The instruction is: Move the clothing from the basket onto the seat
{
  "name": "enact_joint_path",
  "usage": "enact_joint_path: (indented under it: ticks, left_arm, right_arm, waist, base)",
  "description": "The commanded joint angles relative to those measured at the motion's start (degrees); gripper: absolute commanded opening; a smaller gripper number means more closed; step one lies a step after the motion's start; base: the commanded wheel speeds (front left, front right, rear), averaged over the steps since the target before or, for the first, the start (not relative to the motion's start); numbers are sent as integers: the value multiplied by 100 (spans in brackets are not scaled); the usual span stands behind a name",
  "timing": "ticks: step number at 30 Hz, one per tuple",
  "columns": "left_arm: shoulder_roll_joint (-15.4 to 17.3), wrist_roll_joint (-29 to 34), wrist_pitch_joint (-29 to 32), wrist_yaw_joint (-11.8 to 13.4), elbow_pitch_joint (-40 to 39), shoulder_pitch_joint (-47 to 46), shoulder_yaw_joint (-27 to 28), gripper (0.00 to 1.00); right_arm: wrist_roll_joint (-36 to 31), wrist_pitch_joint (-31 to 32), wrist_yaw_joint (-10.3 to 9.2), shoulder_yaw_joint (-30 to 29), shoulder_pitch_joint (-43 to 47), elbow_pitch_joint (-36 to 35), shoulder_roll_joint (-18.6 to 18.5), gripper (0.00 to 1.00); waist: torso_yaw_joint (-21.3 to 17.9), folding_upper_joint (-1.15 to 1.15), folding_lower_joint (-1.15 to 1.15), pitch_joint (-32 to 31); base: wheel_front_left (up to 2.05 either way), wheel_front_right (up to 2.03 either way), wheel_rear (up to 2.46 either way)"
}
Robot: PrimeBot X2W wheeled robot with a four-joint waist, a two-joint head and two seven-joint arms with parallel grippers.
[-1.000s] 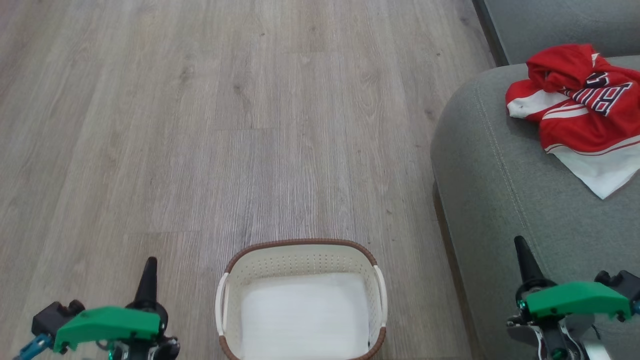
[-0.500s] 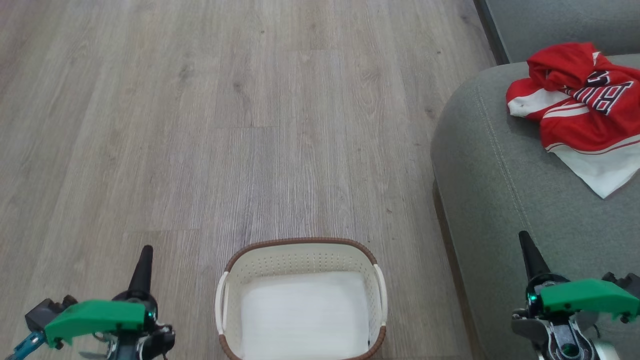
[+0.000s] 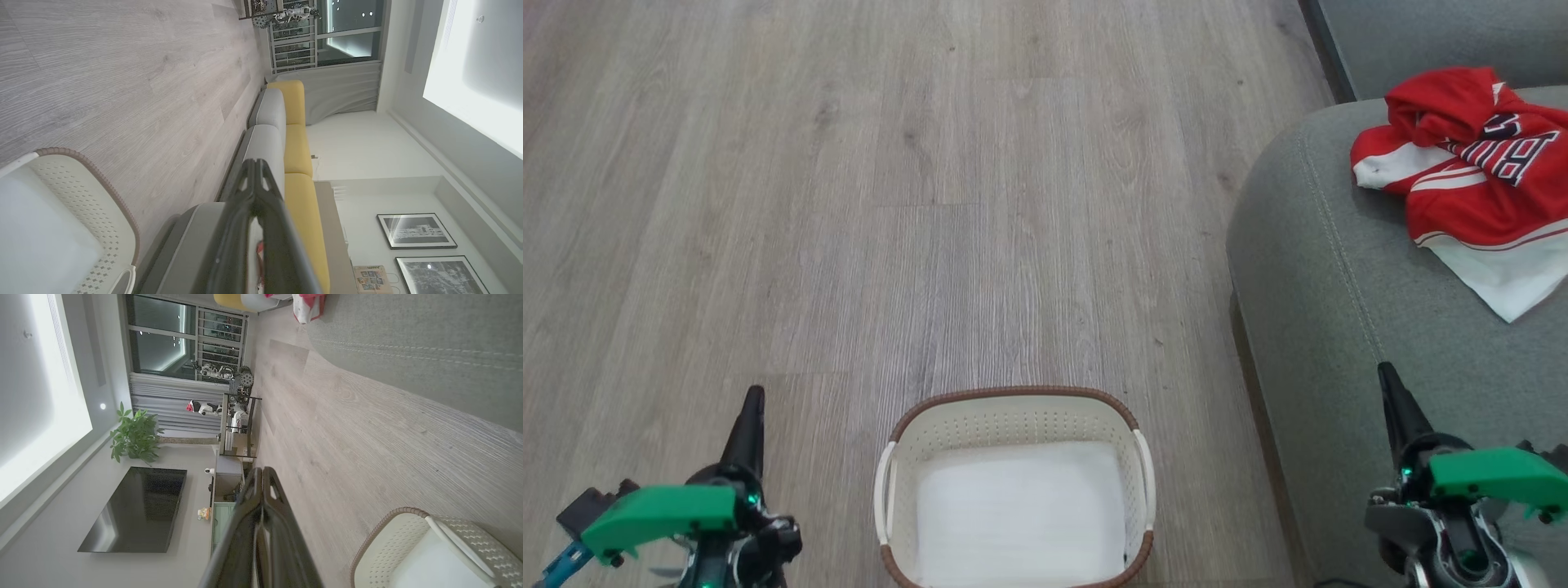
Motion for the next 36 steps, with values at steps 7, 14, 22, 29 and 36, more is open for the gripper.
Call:
enact_joint_path:
  ticks: [7,14,22,29,36]
  left_arm:
    - [12,-487,141,-143,-158,-437,323,0]
    - [2,-711,204,-193,-158,-479,375,0]
    - [2,-712,203,-193,-158,-479,374,0]
    - [2,-712,202,-193,-158,-479,373,0]
    - [2,-713,202,-193,-159,-478,373,0]
  right_arm:
    - [562,178,-1,43,-313,-306,-13,0]
    - [809,242,-1,17,-321,-336,-13,0]
    - [809,242,-1,17,-321,-336,-13,0]
    - [809,242,-1,17,-321,-336,-13,0]
    - [809,242,-1,18,-321,-336,-13,0]
  waist:
    - [1,0,0,12]
    - [1,0,0,18]
    - [1,0,0,18]
    - [1,0,0,18]
    - [1,0,0,18]
  base:
    - [0,0,0]
    - [0,0,0]
    - [0,0,0]
    - [0,0,0]
    - [0,0,0]
